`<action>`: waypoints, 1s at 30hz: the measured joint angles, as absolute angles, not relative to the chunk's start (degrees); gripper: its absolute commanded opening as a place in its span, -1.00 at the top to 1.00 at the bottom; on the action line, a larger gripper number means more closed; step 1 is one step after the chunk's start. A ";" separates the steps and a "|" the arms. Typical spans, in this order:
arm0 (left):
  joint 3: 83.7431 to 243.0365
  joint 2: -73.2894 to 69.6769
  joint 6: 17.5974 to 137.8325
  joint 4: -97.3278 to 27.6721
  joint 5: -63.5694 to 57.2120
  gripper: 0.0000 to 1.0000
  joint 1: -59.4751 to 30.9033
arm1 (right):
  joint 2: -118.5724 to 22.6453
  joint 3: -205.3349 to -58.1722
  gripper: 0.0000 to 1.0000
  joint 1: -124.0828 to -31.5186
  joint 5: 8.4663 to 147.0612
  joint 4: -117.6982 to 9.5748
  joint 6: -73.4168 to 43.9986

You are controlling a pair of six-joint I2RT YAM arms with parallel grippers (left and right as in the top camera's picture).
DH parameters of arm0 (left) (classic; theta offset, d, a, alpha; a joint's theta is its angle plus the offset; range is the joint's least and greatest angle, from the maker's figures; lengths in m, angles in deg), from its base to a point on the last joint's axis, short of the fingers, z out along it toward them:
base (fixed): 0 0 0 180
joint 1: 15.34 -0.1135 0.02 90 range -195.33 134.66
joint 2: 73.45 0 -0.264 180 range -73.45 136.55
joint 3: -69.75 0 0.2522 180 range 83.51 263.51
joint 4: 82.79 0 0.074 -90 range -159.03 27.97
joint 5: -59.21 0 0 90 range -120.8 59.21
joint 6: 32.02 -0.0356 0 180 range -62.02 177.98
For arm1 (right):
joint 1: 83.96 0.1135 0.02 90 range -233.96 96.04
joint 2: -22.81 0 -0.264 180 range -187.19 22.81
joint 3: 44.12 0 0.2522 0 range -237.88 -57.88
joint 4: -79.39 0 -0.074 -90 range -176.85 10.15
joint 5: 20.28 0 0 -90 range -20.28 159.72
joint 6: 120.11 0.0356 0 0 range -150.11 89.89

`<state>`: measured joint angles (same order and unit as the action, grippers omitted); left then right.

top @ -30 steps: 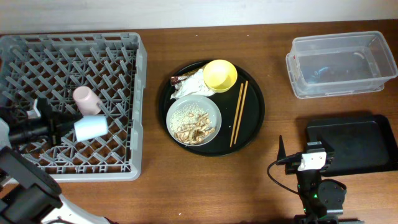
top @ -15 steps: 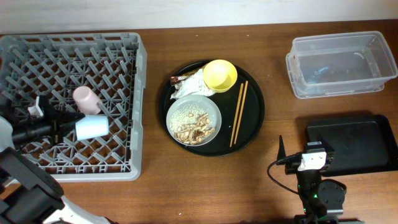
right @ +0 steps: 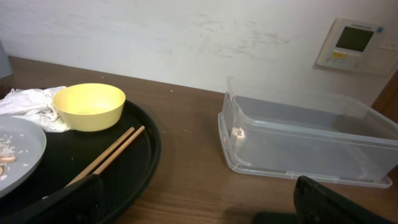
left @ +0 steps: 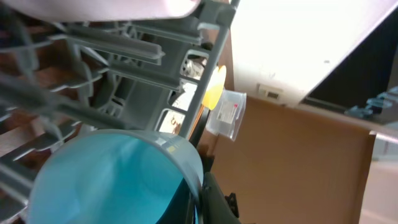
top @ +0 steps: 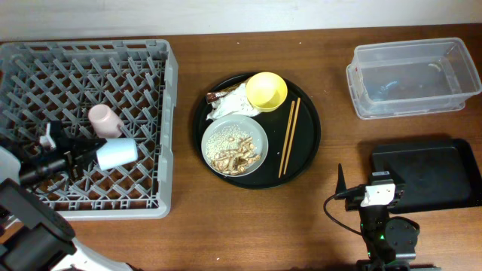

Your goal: Sort waste into correct bins and load items into the dishwasher rack

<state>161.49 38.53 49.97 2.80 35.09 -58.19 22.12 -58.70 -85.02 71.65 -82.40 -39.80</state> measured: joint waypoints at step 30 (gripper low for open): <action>175.72 27.36 56.59 13.73 5.52 0.95 -61.66 | 22.12 -58.70 -0.97 -85.02 71.65 -82.40 -39.82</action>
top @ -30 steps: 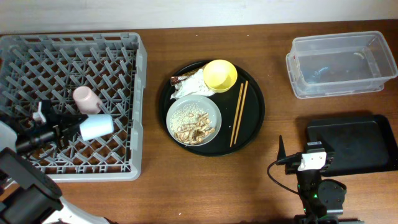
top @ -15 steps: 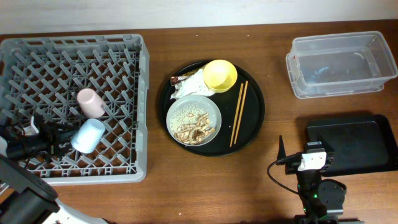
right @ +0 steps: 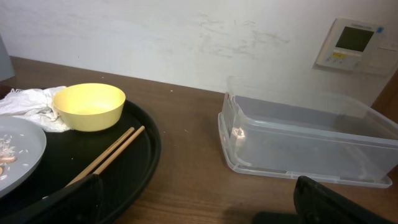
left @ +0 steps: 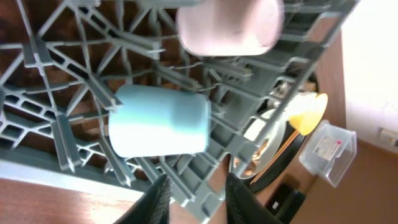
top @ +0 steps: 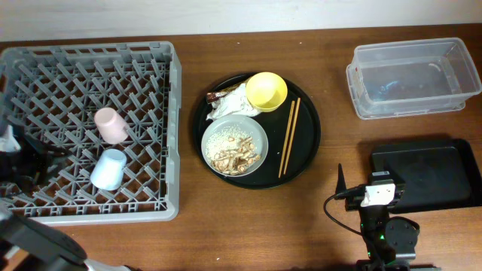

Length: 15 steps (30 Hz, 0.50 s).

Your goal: Sort waste into correct bins and load items into the dishwasher rack

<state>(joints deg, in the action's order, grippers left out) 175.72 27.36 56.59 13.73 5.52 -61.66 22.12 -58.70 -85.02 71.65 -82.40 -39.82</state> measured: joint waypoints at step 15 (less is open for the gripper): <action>176.59 22.60 63.41 6.67 -16.88 1.00 -29.55 | 22.12 -58.70 -0.97 -85.02 71.65 -82.40 -39.80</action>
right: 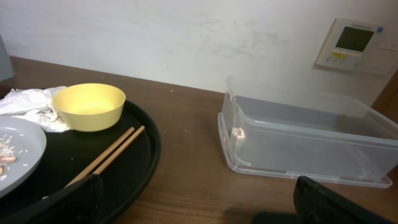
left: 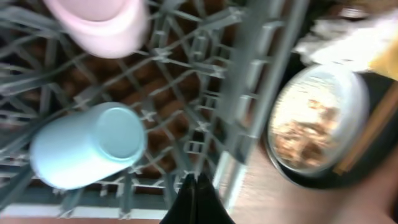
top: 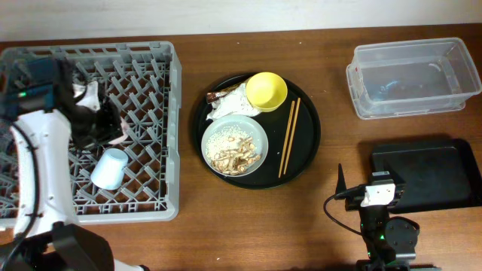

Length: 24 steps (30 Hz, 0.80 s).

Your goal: Sort waste into correct bins and load items into the dishwasher rack

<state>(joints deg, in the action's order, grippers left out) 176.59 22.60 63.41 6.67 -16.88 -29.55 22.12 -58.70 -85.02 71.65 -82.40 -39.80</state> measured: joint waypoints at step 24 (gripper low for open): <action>161.99 22.66 68.57 -5.94 -31.40 1.00 -28.15 | 22.12 -58.70 -0.97 -85.02 71.65 -82.40 -39.84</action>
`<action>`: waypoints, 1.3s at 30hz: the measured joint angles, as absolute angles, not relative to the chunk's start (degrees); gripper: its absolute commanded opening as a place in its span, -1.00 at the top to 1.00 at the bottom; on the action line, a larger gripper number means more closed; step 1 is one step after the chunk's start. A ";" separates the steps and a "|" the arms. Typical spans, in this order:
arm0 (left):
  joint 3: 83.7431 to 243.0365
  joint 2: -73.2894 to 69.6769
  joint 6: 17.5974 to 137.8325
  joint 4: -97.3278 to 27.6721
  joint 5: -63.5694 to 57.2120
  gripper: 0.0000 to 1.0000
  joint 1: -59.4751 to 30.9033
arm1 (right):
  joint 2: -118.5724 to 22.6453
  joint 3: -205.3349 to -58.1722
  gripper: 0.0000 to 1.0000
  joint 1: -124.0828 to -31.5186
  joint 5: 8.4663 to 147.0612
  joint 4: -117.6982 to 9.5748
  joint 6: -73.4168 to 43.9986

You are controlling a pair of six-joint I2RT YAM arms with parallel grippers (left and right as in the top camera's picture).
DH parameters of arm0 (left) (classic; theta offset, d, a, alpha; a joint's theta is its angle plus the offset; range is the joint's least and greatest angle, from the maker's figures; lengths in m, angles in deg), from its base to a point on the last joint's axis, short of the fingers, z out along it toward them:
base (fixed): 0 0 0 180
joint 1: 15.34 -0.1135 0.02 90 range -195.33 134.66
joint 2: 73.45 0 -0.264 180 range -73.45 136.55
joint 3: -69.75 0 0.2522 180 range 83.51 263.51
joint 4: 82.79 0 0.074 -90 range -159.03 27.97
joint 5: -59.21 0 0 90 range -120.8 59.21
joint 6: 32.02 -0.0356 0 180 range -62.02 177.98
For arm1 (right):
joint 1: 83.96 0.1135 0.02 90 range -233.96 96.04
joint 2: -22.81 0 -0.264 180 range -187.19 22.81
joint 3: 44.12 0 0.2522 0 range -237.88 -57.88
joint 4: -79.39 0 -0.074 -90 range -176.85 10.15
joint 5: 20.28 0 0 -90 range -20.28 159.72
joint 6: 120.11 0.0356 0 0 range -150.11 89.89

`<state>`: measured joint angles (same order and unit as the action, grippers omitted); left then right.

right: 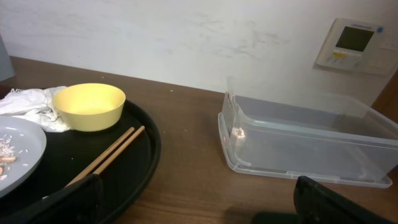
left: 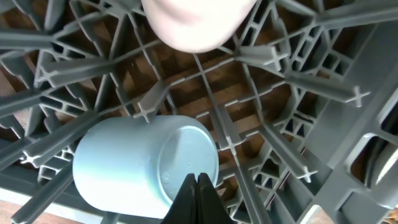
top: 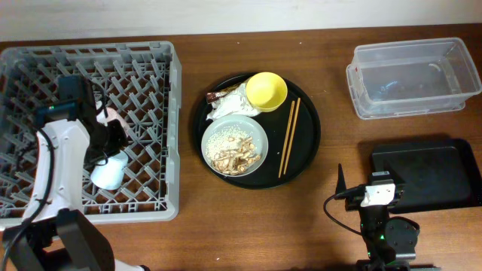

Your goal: Sort waste into correct bins and load items into the dishwasher rack

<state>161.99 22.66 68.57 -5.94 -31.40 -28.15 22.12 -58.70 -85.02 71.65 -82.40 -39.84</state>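
Observation:
A light blue cup (left: 143, 163) lies on its side in the grey dishwasher rack (top: 169, 113), and a pink cup (left: 196, 22) stands just beyond it. My left gripper (left: 200, 186) is shut and empty, with its tips close over the blue cup's base. On the black tray (top: 310, 150) are a yellow bowl (top: 266, 91), a grey plate of food scraps (top: 234, 145), chopsticks (top: 290, 135), crumpled tissue (top: 228, 105) and a brown wrapper (top: 217, 95). My right gripper (right: 199, 205) stands open near the table's front right, holding nothing.
A clear plastic bin (top: 410, 77) sits at the back right. A black bin (top: 429, 173) lies in front of it, beside the right arm's base. Bare wooden table (top: 248, 226) runs between rack, tray and bins.
My left gripper, still shut, has moved from over the rack's upper part down to just above the blue cup. The cups and the right arm have not moved.
At first my left gripper held the blue cup over the rack. Then the cup lay in the rack by the pink cup, with the gripper open at the rack's left edge. Later the gripper was shut above the rack, and now it hovers close over the blue cup.

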 measured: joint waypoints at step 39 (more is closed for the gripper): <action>166.23 20.54 72.24 1.62 -31.53 1.00 -37.81 | 22.12 -58.70 -0.97 -85.02 71.65 -82.40 -39.84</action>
<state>166.23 20.54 72.24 1.62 -31.53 -37.81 22.12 -58.70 -85.02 71.65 -82.40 -39.84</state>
